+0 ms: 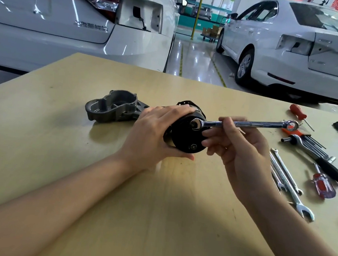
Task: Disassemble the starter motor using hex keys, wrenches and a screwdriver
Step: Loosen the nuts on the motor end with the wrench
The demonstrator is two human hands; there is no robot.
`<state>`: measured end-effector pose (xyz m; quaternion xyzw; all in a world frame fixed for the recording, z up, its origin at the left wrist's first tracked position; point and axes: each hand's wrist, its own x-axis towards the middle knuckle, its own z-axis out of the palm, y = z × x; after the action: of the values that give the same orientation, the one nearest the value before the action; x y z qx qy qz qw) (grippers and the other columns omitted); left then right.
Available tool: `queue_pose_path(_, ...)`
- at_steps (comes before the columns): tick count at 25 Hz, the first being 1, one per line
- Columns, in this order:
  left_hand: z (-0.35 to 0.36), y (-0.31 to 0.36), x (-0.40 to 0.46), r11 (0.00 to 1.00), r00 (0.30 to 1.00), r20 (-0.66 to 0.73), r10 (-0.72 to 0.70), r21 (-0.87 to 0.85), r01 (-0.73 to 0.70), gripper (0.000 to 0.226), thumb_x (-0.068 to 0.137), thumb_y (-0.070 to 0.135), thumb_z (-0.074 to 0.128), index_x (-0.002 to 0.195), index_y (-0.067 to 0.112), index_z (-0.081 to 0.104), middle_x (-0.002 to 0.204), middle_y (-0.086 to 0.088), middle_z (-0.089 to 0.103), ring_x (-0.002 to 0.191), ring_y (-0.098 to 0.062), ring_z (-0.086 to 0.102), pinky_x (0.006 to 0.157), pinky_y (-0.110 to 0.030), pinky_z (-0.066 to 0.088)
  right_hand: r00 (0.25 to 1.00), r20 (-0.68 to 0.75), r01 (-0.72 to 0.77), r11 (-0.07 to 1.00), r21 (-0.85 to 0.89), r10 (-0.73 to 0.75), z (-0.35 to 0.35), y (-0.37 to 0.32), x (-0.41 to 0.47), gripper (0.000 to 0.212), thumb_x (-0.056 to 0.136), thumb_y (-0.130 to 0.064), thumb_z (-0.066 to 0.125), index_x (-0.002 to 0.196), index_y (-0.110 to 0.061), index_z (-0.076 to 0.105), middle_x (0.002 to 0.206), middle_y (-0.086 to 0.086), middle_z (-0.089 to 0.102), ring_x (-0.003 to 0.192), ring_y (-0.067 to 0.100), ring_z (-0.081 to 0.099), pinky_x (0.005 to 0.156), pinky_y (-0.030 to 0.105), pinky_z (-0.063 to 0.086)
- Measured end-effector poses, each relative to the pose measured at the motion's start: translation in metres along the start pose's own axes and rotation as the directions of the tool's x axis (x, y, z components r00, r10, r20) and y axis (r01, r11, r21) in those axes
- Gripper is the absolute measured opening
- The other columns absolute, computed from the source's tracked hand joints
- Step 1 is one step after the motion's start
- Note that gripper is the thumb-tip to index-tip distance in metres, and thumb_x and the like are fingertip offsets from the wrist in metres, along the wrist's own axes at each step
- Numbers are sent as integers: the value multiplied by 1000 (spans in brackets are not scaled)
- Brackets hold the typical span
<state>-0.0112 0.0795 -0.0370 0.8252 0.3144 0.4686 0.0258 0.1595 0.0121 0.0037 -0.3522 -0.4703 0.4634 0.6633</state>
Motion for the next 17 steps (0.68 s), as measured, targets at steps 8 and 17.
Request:
queue_pose_path(8, -1, -1, 1, 1000, 1000, -6, 13, 17, -12, 85, 56, 67, 73, 126, 26, 45, 124, 3, 64, 110, -17, 61, 99, -40, 40, 970, 184, 216, 914, -343, -160, 8, -16, 15, 11, 96, -7, 51, 86, -11, 53, 61, 4, 63, 46, 15, 58, 45, 22, 43)
queue_pose_path(17, -2, 4, 1, 988, 990, -19, -143, -56, 142, 70, 46, 56, 81, 97, 10, 69, 87, 6, 68, 89, -21, 66, 82, -46, 52, 721, 685, 686, 26, -727, 108, 65, -31, 45, 20, 94, -26, 53, 97, -18, 71, 89, -3, 68, 86, 19, 59, 77, 38, 47)
